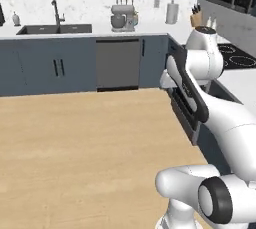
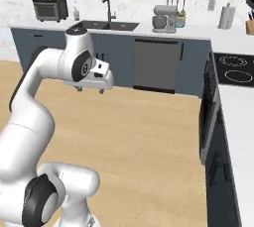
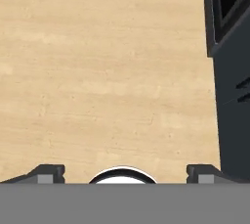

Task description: Navigate to the dishwasher.

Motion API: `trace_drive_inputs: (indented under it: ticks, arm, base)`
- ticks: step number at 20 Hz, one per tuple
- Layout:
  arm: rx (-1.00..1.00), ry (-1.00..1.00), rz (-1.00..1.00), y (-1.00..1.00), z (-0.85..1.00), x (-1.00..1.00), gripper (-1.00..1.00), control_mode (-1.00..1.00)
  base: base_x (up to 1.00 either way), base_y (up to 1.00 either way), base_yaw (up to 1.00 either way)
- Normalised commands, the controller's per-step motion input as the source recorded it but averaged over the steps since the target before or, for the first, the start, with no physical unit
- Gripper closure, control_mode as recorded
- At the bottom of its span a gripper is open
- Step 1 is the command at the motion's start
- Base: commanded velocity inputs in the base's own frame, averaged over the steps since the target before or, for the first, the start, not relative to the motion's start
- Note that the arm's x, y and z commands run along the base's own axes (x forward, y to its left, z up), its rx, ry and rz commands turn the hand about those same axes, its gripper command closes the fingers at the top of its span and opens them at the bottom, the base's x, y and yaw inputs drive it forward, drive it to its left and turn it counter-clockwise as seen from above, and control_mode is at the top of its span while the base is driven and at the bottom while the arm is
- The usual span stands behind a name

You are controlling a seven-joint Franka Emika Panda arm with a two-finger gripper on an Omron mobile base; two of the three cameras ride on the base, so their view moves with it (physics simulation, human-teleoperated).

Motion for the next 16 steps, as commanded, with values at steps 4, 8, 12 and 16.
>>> trace_drive_inputs:
  ticks: [4, 8, 12, 16]
  arm:
    - [0.0, 0.0, 0.0, 0.0, 0.0, 0.0, -1.0, 1.0]
    - [0.0, 0.0, 0.0, 0.0, 0.0, 0.0, -1.0, 1.0]
    - [0.0, 0.0, 0.0, 0.0, 0.0, 0.0, -1.0, 1.0]
    - [0.0, 0.0, 0.0, 0.0, 0.0, 0.0, -1.0, 1.0]
  base:
    - [0.41, -0.36, 0.45]
    - [0.41, -0.42, 0.26]
    - [0.51, -0.24, 0.37]
    - [0.41, -0.19, 0.48]
